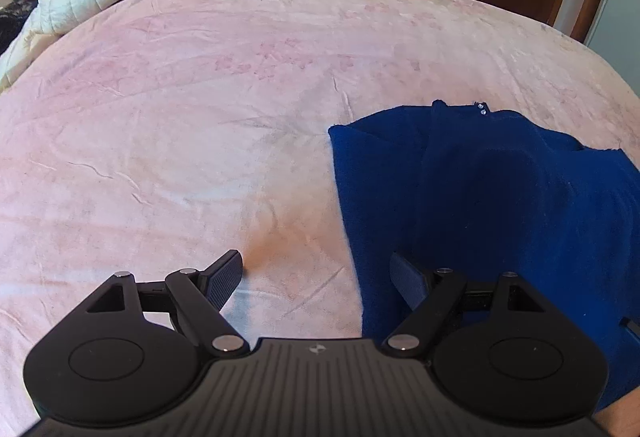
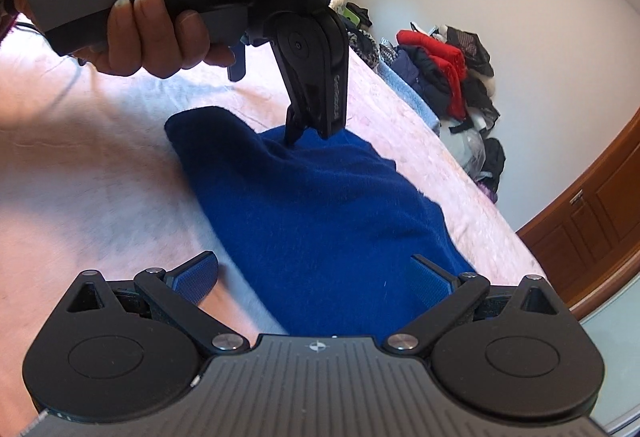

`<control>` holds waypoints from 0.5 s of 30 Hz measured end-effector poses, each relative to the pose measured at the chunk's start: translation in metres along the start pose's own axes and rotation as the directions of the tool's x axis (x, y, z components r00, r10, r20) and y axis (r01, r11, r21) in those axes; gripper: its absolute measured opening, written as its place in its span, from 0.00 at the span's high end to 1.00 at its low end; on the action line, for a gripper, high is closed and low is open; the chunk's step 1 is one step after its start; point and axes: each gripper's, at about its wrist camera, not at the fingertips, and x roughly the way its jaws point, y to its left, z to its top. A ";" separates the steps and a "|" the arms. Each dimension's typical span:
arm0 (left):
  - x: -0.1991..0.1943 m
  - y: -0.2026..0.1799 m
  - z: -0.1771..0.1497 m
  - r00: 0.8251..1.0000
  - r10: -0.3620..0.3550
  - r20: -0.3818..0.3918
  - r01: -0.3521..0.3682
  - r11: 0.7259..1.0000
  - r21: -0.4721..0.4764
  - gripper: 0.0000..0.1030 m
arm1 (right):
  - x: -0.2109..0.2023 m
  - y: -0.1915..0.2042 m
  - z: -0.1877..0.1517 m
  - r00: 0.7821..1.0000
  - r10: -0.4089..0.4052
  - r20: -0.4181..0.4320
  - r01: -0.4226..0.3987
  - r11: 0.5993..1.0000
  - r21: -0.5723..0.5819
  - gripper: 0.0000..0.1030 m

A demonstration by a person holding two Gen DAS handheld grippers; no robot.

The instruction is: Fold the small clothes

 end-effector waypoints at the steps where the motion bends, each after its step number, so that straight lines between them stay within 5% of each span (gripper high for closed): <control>1: 0.003 0.004 0.002 0.999 -0.033 -0.014 0.033 0.999 -0.020 0.21 | 0.004 0.003 0.002 1.000 -0.015 0.002 0.015 1.000 -0.018 0.02; 8: 0.024 0.032 0.022 0.957 -0.287 -0.041 0.279 0.950 -0.137 0.08 | 0.016 0.024 0.010 0.993 -0.110 0.052 0.115 0.989 -0.096 0.03; 15: 0.048 0.034 0.042 0.857 -0.515 -0.038 0.499 0.845 -0.190 0.03 | 0.026 0.022 0.018 0.990 -0.132 0.059 0.135 0.989 -0.055 0.09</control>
